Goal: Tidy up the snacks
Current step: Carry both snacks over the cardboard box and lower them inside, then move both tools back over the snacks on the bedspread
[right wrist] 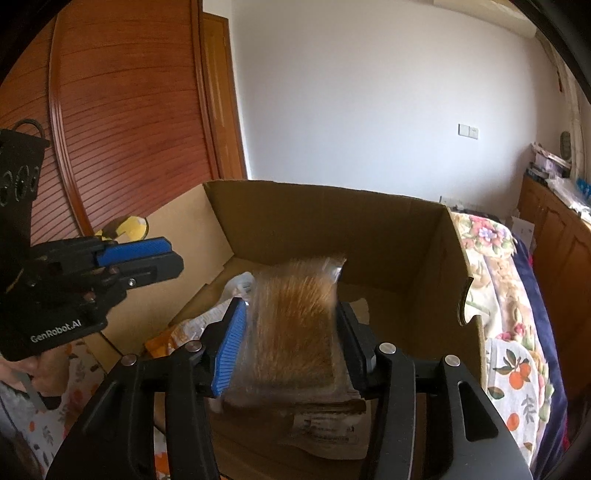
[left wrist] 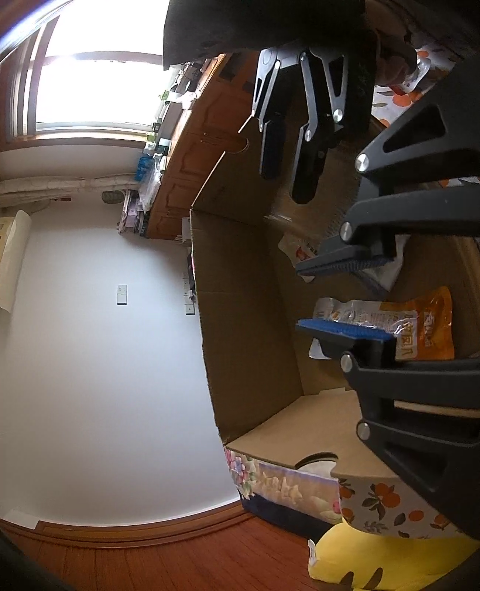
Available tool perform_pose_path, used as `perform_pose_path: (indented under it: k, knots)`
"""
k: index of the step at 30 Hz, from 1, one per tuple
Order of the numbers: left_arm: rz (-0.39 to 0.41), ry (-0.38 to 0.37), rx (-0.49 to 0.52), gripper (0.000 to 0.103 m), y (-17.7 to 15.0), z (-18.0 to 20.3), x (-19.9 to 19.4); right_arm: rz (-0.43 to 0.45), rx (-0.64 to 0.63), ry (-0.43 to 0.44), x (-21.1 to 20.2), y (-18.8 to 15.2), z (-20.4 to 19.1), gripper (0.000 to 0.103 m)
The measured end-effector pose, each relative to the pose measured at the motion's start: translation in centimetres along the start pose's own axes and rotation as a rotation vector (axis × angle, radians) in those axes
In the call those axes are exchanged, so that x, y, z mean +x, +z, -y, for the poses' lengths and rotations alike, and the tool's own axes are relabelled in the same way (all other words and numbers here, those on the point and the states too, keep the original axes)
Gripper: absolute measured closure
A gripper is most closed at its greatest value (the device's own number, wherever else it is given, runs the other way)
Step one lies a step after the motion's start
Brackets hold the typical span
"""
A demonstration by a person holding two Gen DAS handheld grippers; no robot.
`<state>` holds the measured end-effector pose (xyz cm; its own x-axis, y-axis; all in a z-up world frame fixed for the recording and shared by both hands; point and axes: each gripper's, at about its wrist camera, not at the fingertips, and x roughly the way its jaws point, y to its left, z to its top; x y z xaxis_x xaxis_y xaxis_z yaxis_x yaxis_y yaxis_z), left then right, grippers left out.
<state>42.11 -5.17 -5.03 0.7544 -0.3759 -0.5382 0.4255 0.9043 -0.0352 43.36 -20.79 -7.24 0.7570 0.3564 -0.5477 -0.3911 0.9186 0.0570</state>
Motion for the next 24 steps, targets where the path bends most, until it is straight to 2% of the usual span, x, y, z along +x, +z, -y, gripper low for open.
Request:
perform_pose_path:
  k: [3,9,18,24]
  knots:
    - [-0.001,0.005,0.001,0.072,0.0,0.0,0.1,0.003,-0.001,0.0,0.1,-0.1,0.2,0.043]
    - [0.008,0.009,0.002,0.069,0.1,0.4,-1.3,0.002,0.005,-0.002,-0.2,0.2,-0.1,0.042]
    - [0.054,-0.016,0.017,0.065,0.3,1.2,-6.9,0.036,-0.013,-0.037,-6.6,0.9,-2.0,0.042]
    - [0.016,-0.022,0.063,0.064,-2.1,1.8,-9.4,-0.003,0.021,-0.111,-11.1,-1.9,-1.3,0.042]
